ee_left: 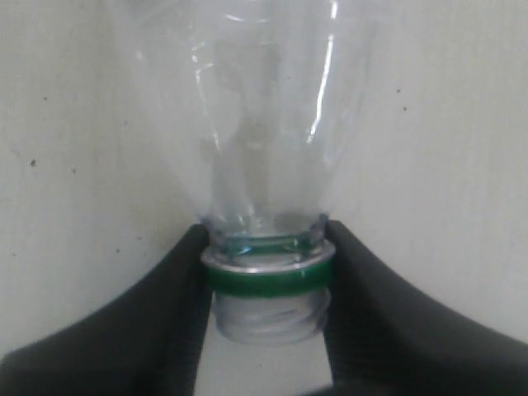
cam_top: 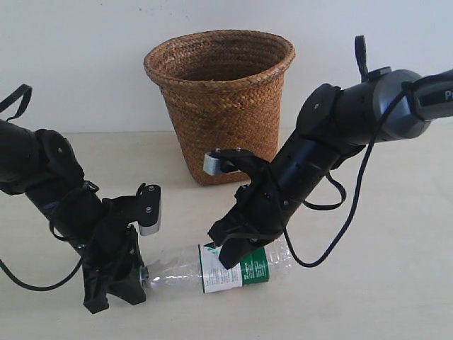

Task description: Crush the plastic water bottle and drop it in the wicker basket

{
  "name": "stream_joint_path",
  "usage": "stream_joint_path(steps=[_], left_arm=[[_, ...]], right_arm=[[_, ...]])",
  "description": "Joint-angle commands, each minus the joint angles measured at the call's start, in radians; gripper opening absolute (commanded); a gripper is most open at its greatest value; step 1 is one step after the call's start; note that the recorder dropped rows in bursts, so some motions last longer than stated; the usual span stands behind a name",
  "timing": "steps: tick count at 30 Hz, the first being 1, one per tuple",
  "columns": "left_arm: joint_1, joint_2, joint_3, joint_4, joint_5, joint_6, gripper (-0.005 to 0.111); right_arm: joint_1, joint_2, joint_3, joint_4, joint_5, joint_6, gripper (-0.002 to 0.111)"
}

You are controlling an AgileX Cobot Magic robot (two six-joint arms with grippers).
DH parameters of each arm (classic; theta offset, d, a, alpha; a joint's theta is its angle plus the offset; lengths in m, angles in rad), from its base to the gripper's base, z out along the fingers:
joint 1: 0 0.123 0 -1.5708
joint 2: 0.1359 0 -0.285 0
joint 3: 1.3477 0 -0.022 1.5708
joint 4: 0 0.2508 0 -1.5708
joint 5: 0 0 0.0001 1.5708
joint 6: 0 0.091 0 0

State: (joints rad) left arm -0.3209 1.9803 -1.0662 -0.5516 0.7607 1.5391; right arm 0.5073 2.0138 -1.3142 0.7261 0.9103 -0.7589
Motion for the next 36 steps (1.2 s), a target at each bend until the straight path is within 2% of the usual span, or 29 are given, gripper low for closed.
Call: stream_joint_path(steps=[1, 13, 23, 36], left_arm=[[-0.006, -0.002, -0.005, -0.005, -0.002, -0.010, 0.004], [-0.006, -0.002, -0.005, -0.005, -0.002, -0.010, 0.004], [-0.006, -0.002, -0.005, -0.008, -0.001, -0.003, 0.004], [-0.006, -0.002, -0.005, -0.012, -0.001, -0.006, 0.004]], right_arm=[[0.001, 0.031, -0.004, -0.043, -0.044, -0.010, 0.000], [0.001, 0.093, -0.004, -0.056, -0.129, 0.001, 0.000], [0.001, -0.044, -0.060, 0.033, -0.069, 0.006, 0.000], [0.001, 0.013, -0.065, 0.083, -0.064, 0.001, 0.000]])
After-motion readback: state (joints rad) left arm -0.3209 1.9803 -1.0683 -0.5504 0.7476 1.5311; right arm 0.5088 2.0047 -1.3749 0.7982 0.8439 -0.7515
